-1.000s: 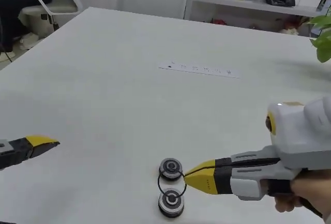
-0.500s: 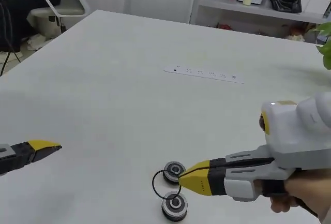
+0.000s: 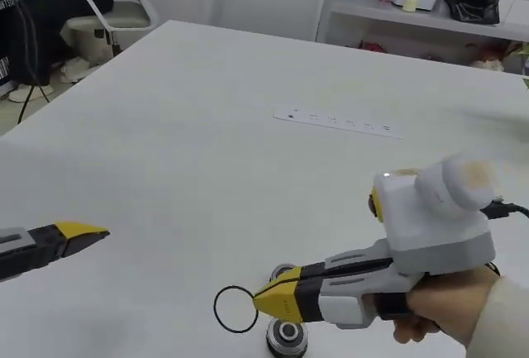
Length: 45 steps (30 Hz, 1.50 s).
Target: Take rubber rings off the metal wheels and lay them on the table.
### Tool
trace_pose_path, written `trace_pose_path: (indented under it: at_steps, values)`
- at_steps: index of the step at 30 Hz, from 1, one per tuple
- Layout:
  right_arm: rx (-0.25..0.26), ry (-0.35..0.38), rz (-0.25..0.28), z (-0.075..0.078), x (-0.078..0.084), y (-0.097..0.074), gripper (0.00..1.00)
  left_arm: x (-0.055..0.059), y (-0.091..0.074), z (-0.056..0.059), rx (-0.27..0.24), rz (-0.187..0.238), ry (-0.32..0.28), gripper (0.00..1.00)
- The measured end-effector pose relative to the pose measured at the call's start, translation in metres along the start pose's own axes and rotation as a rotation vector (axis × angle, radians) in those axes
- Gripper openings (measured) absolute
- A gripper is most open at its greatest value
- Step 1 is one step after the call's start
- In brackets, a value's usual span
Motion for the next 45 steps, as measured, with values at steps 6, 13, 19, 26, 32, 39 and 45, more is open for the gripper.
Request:
trace_pose_path:
  at_steps: [6, 13, 19, 26, 32, 39, 45]
  values:
    - [-0.012, 0.008, -0.018, 0.003, 0.000, 0.012, 0.00, -0.001, 0.000, 0.001, 0.003, 0.003, -0.004, 1.00]
    - [-0.015, 0.011, -0.054, 0.008, 0.006, 0.023, 0.00, 0.000, -0.002, 0.000, -0.006, 0.008, -0.014, 1.00]
    - [-0.010, 0.015, -0.082, 0.013, 0.011, 0.031, 0.00, 0.002, -0.002, 0.000, -0.006, 0.008, -0.018, 1.00]
    - [0.015, 0.030, -0.112, 0.021, 0.017, 0.039, 0.00, 0.003, -0.002, 0.001, -0.006, 0.010, -0.023, 1.00]
    - [0.040, 0.036, -0.126, 0.025, 0.020, 0.039, 0.00, 0.004, -0.003, -0.001, -0.012, 0.010, -0.027, 1.00]
    - [0.060, 0.044, -0.132, 0.028, 0.022, 0.039, 0.00, 0.006, -0.001, 0.000, -0.007, 0.007, -0.030, 1.00]
    - [0.082, 0.045, -0.135, 0.031, 0.023, 0.038, 0.01, 0.006, -0.001, 0.000, -0.008, 0.007, -0.031, 1.00]
Point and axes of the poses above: the centre of the closed fingertips' face, and the gripper's own axes: y roughly forward along the fingers, z roughly to its right, x roughly out of its underside, the point moved 9 cm from there along -y, roughly backward along the fingers, and after that the axes turned 5 degrees about -z, right-handed, at the moved point
